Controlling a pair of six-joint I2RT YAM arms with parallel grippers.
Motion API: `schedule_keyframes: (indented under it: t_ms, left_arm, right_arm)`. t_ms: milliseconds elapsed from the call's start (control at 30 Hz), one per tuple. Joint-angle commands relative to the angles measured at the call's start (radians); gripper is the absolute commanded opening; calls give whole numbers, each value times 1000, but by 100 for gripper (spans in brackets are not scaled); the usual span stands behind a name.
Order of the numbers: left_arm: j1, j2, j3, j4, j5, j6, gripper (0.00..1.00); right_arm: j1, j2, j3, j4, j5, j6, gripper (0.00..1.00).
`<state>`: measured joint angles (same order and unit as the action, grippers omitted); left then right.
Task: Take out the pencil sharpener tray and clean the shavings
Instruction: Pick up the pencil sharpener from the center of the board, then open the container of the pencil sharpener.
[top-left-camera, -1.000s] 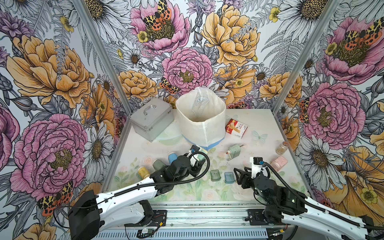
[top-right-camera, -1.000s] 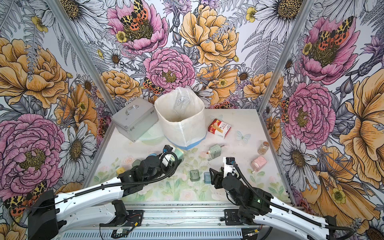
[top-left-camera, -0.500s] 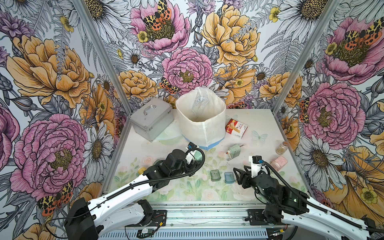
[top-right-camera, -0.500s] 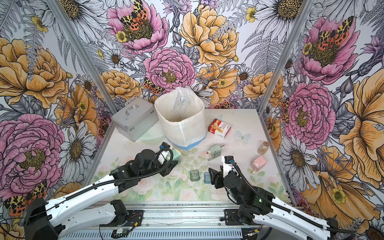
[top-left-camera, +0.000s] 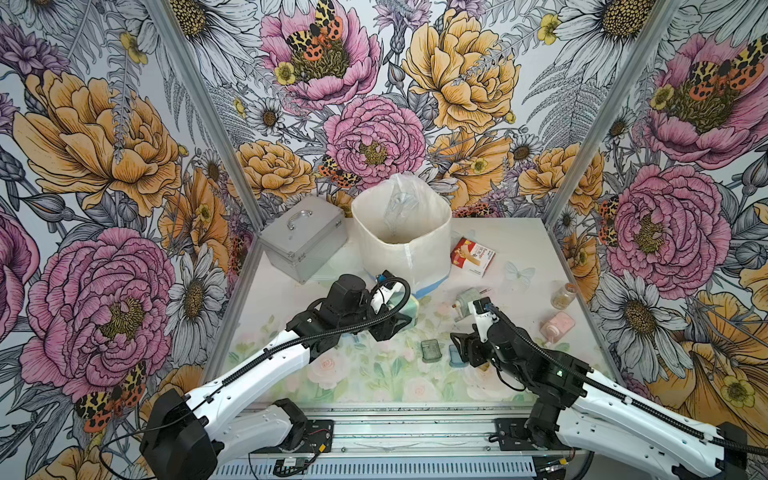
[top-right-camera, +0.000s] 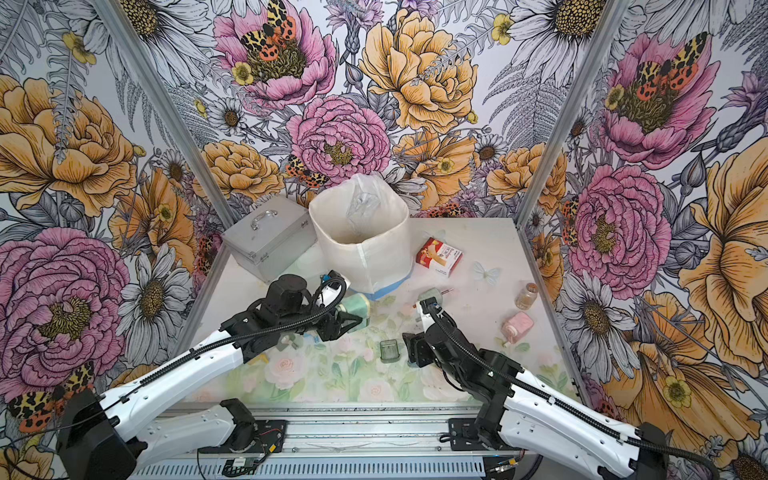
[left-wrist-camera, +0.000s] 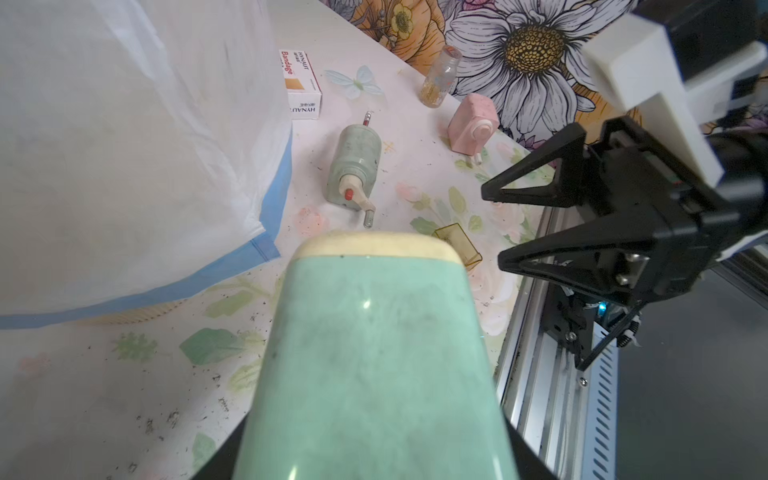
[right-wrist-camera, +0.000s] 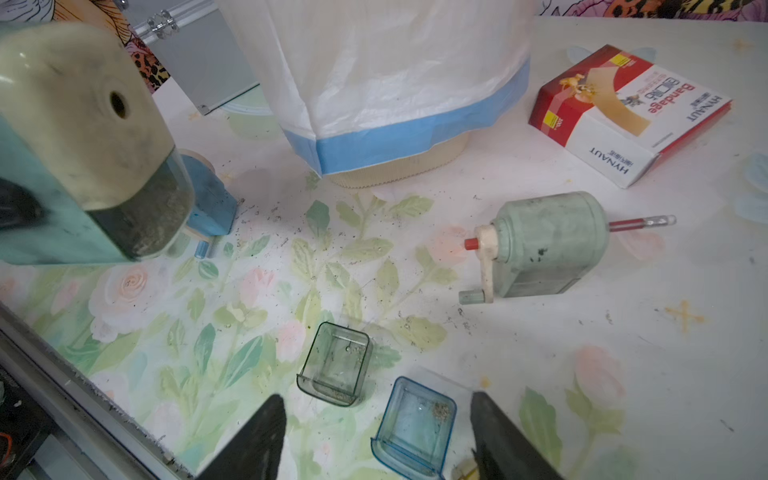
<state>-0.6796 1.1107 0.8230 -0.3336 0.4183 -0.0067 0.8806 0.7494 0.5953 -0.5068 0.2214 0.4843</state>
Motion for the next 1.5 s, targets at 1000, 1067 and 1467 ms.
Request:
schedule_keyframes:
  t_ms: [1000, 1067, 1467]
  left_arm:
    - [330, 81, 130, -36, 740, 261, 6]
    - [338, 69, 128, -37, 784, 262, 7]
    - [351, 47, 157, -38, 939, 240, 3]
  right_arm:
    - [-272, 317, 328, 176, -942, -230, 89]
    - [-274, 336, 351, 176, -959, -237, 90]
    - [-273, 428, 468, 178, -1062, -250, 88]
